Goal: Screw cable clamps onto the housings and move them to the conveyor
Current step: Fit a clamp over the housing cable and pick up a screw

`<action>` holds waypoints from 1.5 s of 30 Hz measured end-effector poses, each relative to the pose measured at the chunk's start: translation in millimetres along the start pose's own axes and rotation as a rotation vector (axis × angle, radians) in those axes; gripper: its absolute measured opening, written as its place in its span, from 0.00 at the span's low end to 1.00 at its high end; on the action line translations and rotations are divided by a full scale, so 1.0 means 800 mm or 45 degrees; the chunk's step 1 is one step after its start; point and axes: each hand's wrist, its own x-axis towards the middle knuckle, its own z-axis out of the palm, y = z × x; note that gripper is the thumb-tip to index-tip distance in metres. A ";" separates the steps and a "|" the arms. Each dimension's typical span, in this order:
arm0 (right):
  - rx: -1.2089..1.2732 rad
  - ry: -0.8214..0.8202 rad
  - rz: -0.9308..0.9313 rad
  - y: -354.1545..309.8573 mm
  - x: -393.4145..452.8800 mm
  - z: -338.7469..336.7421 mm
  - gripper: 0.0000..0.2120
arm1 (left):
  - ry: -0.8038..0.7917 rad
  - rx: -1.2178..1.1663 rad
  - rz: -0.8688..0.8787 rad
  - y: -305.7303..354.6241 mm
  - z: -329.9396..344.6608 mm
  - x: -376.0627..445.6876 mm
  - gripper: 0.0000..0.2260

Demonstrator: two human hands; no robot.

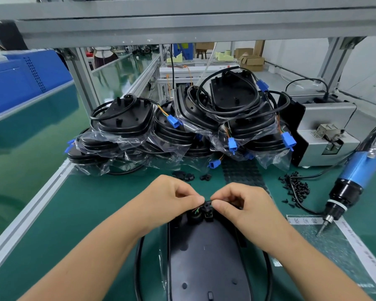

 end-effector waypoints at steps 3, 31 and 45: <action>-0.015 -0.011 -0.006 0.002 0.000 0.001 0.06 | -0.026 -0.001 0.025 0.007 0.001 0.000 0.03; -0.065 -0.018 -0.060 0.007 -0.006 0.004 0.06 | -0.086 -0.165 -0.179 0.011 0.011 0.008 0.06; -0.093 0.051 -0.093 0.003 -0.009 0.004 0.08 | 0.008 0.524 0.322 0.018 0.016 -0.004 0.07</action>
